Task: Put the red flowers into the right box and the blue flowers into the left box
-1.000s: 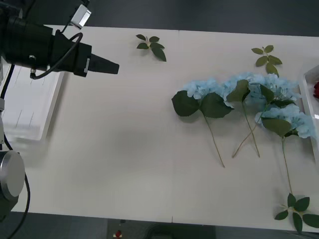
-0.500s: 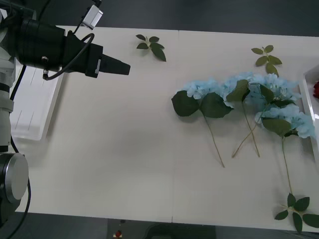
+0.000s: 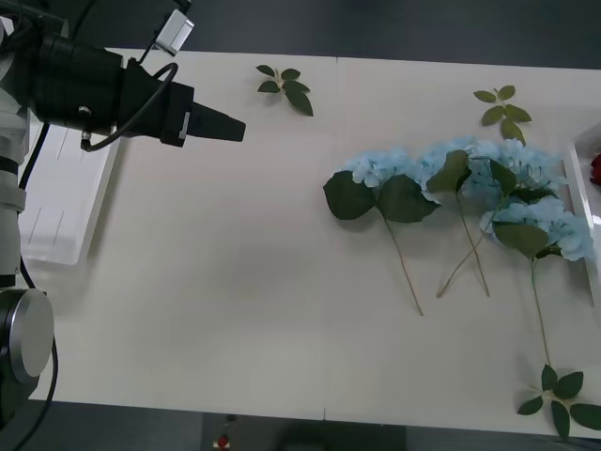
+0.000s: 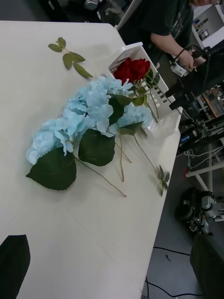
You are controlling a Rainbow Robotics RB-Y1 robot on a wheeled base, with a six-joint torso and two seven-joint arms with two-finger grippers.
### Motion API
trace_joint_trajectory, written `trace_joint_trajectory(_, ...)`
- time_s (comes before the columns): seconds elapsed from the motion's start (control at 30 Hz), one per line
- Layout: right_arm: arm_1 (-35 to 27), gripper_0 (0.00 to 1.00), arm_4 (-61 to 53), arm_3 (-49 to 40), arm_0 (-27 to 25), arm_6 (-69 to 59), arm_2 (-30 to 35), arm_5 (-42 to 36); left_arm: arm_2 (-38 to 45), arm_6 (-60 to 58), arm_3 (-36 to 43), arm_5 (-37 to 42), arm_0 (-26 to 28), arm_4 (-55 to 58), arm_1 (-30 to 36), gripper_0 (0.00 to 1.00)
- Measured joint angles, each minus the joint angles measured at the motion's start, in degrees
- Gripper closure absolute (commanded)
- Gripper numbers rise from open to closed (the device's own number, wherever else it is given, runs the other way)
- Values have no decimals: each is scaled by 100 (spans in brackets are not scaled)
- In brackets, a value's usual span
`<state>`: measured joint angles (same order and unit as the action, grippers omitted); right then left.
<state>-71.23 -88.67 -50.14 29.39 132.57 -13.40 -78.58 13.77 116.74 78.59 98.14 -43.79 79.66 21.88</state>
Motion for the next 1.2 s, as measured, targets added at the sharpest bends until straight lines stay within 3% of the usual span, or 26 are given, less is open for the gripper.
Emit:
trace_joint_trajectory(0.2, -11, 2, -1222, -700, 0, -8, -403, -800, 0, 0, -1, 0, 0, 0, 0, 0)
trace_joint_trajectory(0.43, -96, 2, -2428, -1079, 9, -619, -2029, -502, 0, 0, -3, 0, 0, 0, 0, 0)
trace_joint_trajectory(0.53, -52, 1, -2621, -1049, 7, -626, -2411, -162, 0, 0, -3, 0, 0, 0, 0, 0)
trace_joint_trajectory(0.83, 315, 0, -2727, -1111, -342, -626, -2257, 1260, 0, 0, -3, 0, 0, 0, 0, 0)
trace_joint_trajectory(1.2, 296, 0, -2135, -2279, -1119, -802, -2237, 2613, 0, 0, -3, 0, 0, 0, 0, 0)
